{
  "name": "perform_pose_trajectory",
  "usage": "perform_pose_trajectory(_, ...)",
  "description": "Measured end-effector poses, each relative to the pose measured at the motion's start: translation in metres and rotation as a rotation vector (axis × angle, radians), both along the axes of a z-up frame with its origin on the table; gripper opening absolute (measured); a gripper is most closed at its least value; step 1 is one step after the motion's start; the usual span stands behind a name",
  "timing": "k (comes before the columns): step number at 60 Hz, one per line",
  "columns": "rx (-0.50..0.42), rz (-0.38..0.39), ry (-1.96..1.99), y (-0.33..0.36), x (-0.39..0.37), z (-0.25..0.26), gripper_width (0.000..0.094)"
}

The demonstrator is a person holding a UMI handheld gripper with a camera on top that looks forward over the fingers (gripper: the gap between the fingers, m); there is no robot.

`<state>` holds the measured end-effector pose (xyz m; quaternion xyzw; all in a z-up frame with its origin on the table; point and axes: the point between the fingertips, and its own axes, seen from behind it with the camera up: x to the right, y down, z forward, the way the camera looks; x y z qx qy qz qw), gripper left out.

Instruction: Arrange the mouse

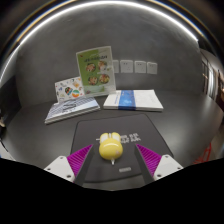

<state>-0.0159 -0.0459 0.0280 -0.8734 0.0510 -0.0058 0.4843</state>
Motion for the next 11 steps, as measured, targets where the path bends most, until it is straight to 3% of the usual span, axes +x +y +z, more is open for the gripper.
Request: perform_pose_trajectory(11,0.007,-0.086,0.009,-0.081,0.030,0.017,0.0849)
